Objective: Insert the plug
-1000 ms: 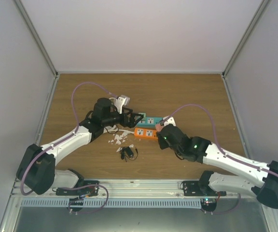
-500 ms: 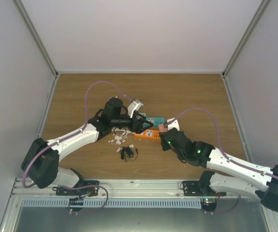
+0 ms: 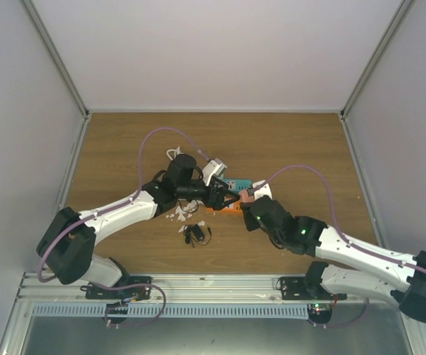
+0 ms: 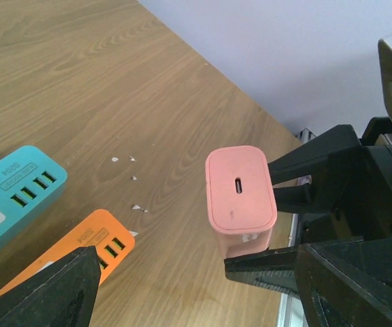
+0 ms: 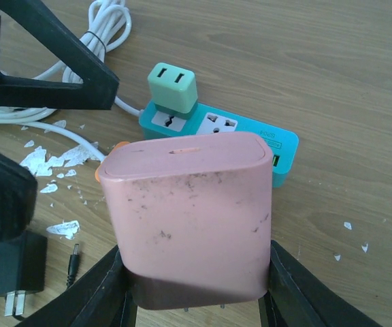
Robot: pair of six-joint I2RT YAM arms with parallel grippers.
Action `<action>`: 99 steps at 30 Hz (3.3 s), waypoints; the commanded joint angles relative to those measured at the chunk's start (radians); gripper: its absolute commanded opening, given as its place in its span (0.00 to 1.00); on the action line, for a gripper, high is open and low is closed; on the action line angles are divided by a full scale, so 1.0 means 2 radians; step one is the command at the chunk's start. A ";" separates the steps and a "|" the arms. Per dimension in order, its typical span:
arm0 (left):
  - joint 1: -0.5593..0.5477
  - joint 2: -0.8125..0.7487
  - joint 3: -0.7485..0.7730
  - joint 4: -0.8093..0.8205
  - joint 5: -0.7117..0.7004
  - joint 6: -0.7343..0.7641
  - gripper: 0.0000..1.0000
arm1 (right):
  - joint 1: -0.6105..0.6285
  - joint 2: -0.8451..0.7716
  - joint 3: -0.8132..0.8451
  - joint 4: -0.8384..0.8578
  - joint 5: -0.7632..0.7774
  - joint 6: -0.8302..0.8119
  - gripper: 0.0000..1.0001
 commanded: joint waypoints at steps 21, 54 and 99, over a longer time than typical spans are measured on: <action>-0.020 0.038 0.010 0.035 0.010 0.011 0.71 | 0.019 0.033 -0.001 0.029 -0.019 -0.018 0.06; -0.026 0.054 0.026 0.030 0.074 0.023 0.00 | 0.022 0.040 0.000 0.026 -0.007 -0.021 0.13; -0.036 0.031 0.120 -0.052 -0.151 0.487 0.00 | 0.025 -0.281 -0.064 0.094 -0.019 -0.021 1.00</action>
